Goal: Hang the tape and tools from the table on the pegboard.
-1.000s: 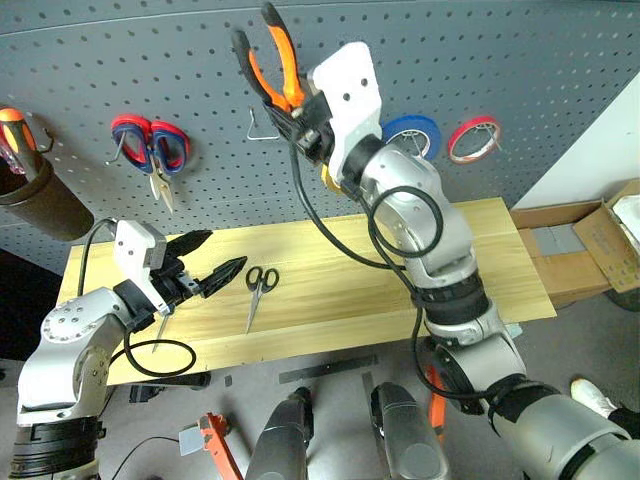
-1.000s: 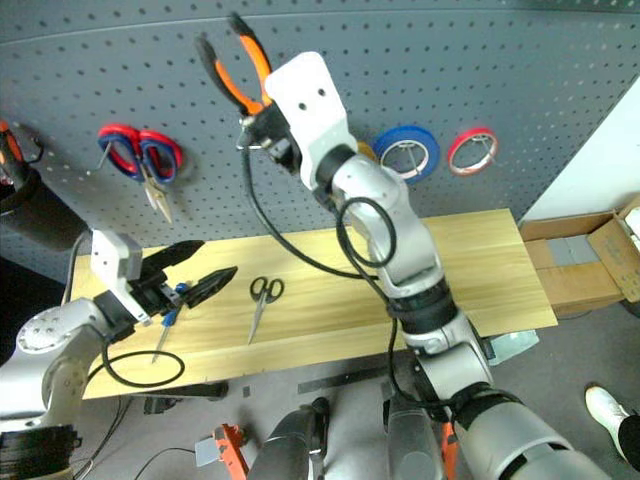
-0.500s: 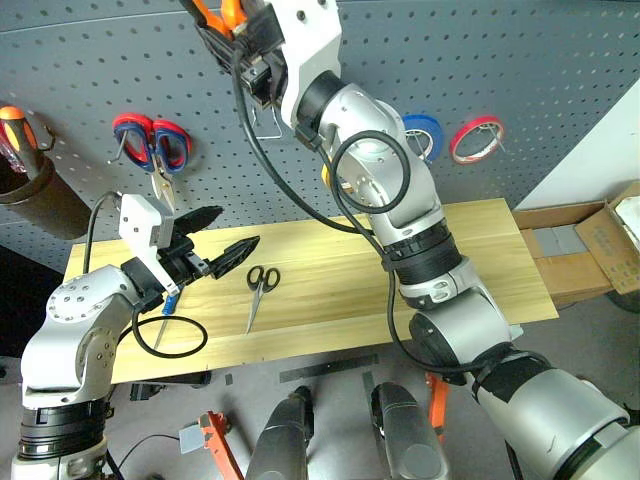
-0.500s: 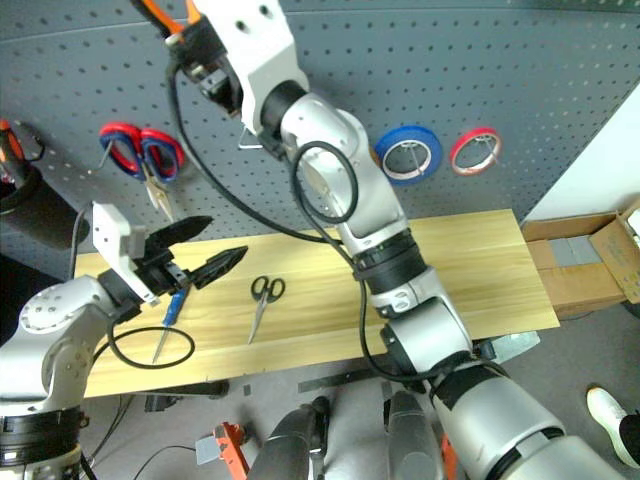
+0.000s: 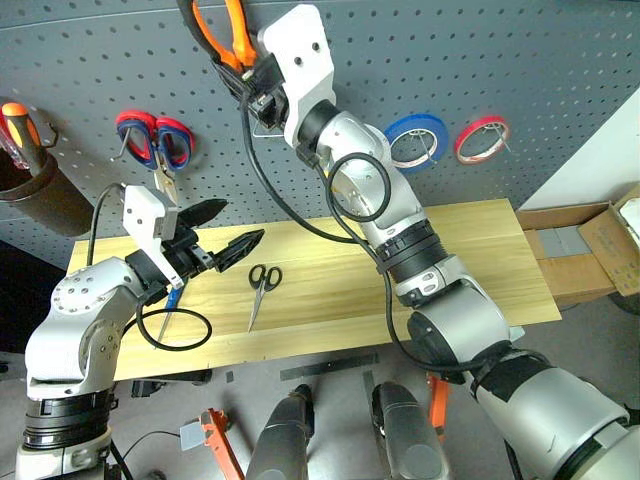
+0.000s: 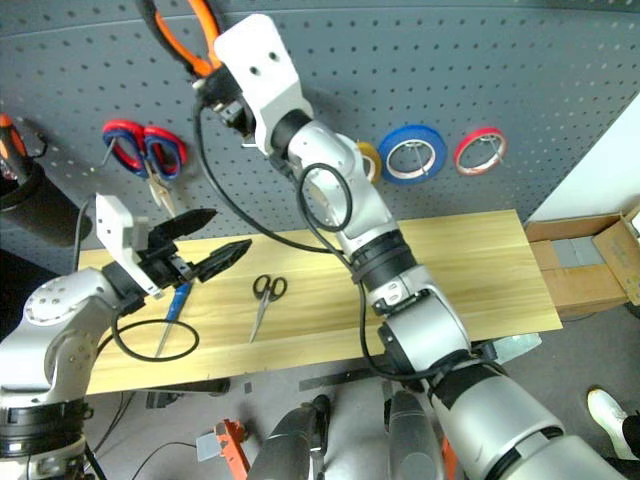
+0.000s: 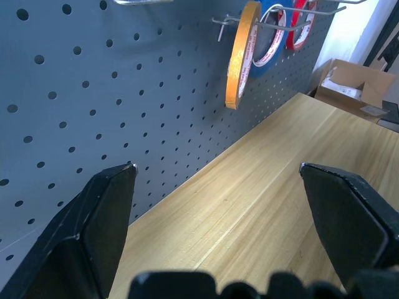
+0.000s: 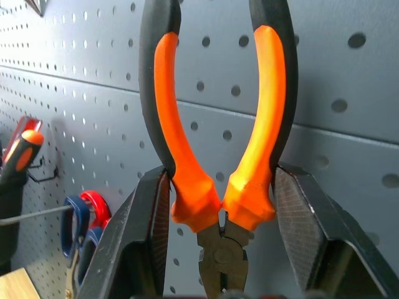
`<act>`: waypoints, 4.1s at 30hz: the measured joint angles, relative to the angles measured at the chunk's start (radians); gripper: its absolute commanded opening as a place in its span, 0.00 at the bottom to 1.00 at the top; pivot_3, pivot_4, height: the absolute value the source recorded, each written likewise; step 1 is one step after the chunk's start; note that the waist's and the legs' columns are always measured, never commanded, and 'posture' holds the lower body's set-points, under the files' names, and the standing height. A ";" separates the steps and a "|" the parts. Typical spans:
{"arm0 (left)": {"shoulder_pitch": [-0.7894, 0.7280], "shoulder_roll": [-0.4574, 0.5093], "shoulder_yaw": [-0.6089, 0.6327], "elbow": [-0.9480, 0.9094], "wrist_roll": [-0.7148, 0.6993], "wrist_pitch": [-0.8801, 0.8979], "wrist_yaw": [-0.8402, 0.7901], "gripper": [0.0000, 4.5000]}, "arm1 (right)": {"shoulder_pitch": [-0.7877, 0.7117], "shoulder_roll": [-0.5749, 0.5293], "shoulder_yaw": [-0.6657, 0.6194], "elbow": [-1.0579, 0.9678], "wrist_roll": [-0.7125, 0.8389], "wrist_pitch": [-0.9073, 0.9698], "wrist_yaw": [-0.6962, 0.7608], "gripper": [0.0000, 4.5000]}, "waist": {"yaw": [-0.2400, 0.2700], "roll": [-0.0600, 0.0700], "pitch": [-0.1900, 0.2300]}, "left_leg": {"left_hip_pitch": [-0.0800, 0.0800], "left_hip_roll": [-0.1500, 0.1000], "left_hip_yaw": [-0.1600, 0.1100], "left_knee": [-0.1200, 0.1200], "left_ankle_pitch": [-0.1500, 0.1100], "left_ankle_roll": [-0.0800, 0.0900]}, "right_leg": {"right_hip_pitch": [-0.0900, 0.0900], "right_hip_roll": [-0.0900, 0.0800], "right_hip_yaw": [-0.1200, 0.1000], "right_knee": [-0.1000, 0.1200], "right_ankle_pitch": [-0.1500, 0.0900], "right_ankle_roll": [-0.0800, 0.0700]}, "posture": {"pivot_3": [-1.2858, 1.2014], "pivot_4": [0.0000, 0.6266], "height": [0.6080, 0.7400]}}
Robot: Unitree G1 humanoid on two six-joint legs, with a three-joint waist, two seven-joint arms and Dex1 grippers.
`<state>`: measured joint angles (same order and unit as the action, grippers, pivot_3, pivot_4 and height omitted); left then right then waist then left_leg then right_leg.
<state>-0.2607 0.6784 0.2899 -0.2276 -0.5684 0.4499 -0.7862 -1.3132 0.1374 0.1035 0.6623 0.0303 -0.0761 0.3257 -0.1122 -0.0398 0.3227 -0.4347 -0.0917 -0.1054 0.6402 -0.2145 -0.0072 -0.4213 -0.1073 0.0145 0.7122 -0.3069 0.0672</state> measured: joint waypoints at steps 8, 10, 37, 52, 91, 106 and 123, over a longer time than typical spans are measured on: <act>-0.027 -0.007 0.000 0.006 0.000 -0.021 0.012 1.00 | 0.025 0.001 0.011 0.014 -0.013 -0.008 0.004 0.46 | 0.000 0.000 0.000 | 0.000 0.000 0.000 0.000 0.000 -0.001 | 0.000 0.000 0.000 0.000 0.000 0.000 | 0.50 0.54 1.00; -0.026 -0.008 0.001 0.006 -0.001 -0.022 0.014 1.00 | 0.043 0.001 0.016 0.014 -0.016 -0.005 0.006 0.46 | 0.000 0.000 0.000 | 0.000 0.000 0.000 0.000 0.000 -0.001 | 0.000 0.000 0.000 0.000 0.000 0.000 | 0.50 0.54 1.00; -0.026 -0.019 0.008 -0.012 -0.018 -0.022 0.059 1.00 | 0.226 -0.139 0.045 -0.360 -0.005 0.330 0.114 0.88 | 0.006 0.000 0.000 | -0.001 0.000 0.000 0.000 0.000 -0.001 | 0.000 0.000 0.000 -0.001 0.000 0.000 | 0.49 0.56 1.00; 0.115 -0.017 -0.094 -0.074 0.140 0.139 0.260 1.00 | 0.432 -0.543 -0.092 -1.006 0.526 1.078 0.437 0.88 | 0.012 0.000 0.003 | -0.001 0.001 -0.001 -0.005 -0.002 0.003 | 0.003 -0.001 0.001 -0.011 0.000 0.000 | 0.47 0.58 1.00; -0.105 -0.117 -0.417 0.271 0.435 0.396 0.340 1.00 | 0.746 -0.796 0.164 -1.271 0.574 1.045 0.482 0.88 | 0.028 -0.008 0.024 | -0.002 0.001 0.000 -0.009 -0.003 0.004 | 0.003 -0.002 -0.003 -0.016 0.000 0.000 | 0.46 0.61 1.00; -0.077 -0.139 -0.392 0.234 0.441 0.421 0.344 0.02 | 0.770 -0.796 0.151 -1.270 0.602 1.043 0.520 0.89 | 0.029 -0.008 0.024 | -0.001 0.001 -0.001 -0.008 -0.003 0.004 | 0.006 -0.002 -0.005 -0.016 0.000 0.000 | 0.46 0.61 1.00; 0.201 -0.228 -0.124 -0.010 0.427 0.039 0.443 0.02 | 0.692 -0.752 0.125 -1.216 0.519 0.862 0.504 0.89 | 0.029 -0.008 0.024 | -0.002 0.002 -0.003 -0.007 -0.003 0.004 | 0.008 -0.002 -0.005 -0.023 0.001 0.001 | 0.47 0.60 1.00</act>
<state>-0.0597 0.4507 0.1654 -0.2380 -0.1412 0.4885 -0.3429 -0.6215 -0.6149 0.2287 -0.5537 0.5497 0.7861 0.8294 -0.0833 -0.0483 0.3472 -0.4363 -0.0892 -0.1081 0.6329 -0.2174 -0.0033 -0.4130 -0.1092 0.0095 0.6894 -0.3062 0.0683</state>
